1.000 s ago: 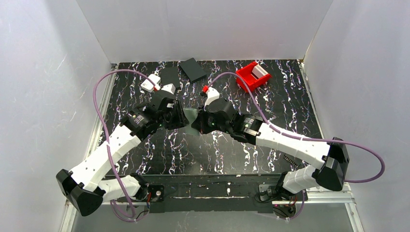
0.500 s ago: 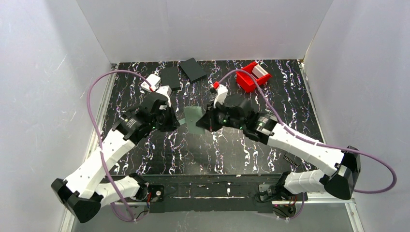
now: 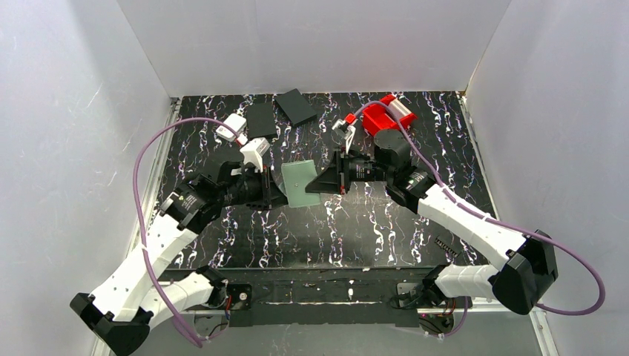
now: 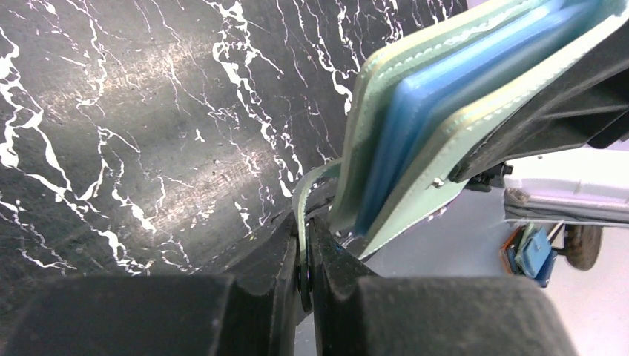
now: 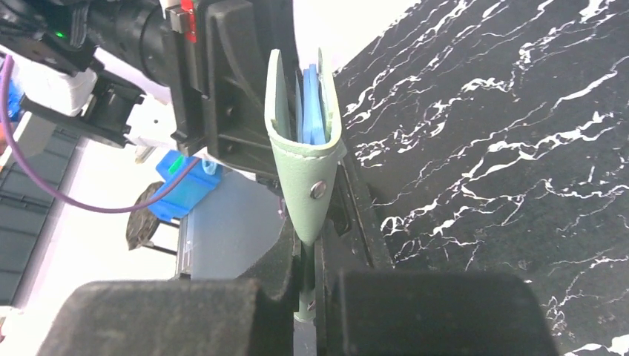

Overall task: Put the credit cards into the card holder
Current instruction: Open the card holder at the center of the board.

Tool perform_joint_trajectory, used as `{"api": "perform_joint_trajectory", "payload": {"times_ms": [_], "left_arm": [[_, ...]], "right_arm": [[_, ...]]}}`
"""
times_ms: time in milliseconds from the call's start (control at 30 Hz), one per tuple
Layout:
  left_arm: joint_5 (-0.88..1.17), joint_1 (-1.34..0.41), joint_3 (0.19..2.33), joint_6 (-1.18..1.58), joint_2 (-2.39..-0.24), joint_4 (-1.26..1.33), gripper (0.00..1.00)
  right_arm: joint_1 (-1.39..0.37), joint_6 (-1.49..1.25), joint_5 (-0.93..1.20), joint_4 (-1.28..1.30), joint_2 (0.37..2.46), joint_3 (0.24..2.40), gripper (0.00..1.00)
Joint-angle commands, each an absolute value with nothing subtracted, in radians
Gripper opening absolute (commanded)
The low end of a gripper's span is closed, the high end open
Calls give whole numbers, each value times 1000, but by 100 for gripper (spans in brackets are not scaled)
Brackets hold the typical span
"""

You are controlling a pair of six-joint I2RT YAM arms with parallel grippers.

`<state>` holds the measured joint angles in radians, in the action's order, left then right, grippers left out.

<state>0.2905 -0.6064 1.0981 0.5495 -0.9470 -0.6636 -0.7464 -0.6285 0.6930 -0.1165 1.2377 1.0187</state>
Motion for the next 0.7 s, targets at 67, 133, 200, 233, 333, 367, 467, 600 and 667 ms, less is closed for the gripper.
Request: {"api": "perform_joint_trajectory", "payload": {"times_ms": [67, 133, 200, 233, 333, 367, 467, 600, 667], "left_arm": [[280, -600, 1121, 484, -916, -728, 0], [278, -600, 1123, 465, -909, -746, 0], [303, -599, 1112, 462, -914, -745, 0], [329, -600, 1101, 464, -923, -742, 0], [374, -598, 1057, 487, -994, -730, 0], [383, -598, 1033, 500, -1022, -716, 0], [449, -599, 923, 544, -1116, -589, 0], [503, -598, 853, 600, -1231, -466, 0], [529, -598, 845, 643, -1268, -436, 0]], "right_arm": [[-702, -633, 804, -157, 1257, 1012, 8], [-667, -621, 808, -102, 1302, 1001, 21], [-642, -603, 787, -40, 1354, 983, 38], [-640, -566, 757, 37, 1391, 984, 42], [-642, -474, 685, 193, 1504, 1012, 51], [-643, -472, 692, 178, 1539, 998, 52], [-657, -479, 659, 137, 1631, 982, 53], [-669, -464, 551, 161, 1661, 988, 55], [-669, -427, 470, 207, 1648, 980, 59]]}}
